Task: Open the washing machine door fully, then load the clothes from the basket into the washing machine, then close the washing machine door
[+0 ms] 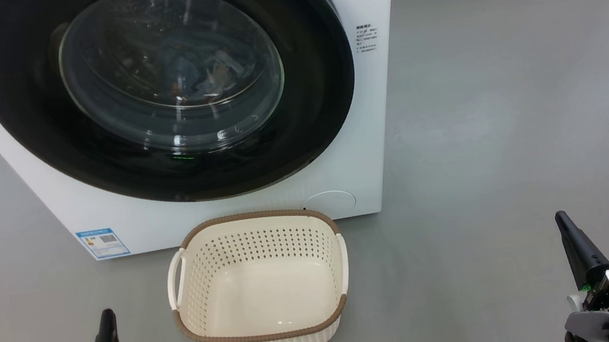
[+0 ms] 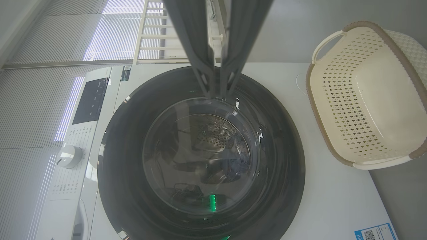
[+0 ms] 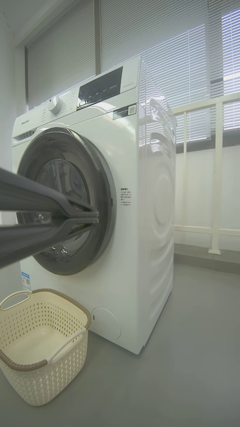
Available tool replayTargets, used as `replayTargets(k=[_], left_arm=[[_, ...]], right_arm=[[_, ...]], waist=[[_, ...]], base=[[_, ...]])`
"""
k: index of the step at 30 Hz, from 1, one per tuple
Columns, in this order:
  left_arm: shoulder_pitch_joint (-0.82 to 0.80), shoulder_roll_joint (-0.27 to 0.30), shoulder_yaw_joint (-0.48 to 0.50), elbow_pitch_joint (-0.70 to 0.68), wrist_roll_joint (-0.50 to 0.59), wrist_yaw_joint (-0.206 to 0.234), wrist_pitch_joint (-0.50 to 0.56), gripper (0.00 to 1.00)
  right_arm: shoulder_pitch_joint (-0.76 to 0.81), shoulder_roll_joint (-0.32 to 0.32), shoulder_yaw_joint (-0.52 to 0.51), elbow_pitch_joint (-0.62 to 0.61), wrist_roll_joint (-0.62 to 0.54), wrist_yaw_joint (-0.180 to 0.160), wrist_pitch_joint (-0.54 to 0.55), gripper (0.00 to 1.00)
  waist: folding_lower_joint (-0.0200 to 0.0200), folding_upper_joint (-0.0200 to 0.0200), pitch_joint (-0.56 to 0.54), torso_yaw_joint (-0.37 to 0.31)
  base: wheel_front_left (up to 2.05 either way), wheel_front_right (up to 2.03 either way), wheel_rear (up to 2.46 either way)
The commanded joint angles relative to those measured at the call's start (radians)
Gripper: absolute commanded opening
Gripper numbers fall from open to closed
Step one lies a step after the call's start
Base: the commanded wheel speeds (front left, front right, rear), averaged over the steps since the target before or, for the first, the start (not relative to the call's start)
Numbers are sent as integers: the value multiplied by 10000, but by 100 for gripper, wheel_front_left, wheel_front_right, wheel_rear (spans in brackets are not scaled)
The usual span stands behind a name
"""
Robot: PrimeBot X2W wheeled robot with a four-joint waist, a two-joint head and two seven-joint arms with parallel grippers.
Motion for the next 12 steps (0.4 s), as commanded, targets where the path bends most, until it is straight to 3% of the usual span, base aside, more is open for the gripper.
replayTargets(k=[1,12], left_arm=[[-429,85,328,-267,-88,-25,64,0],[-429,85,327,-267,-89,-25,64,0]], right_arm=[[-496,-95,191,-243,-24,17,63,0],[-497,-92,187,-242,-27,17,66,0]], waist=[[0,0,0,0],[0,0,0,0]], base=[[0,0,0],[0,0,0]])
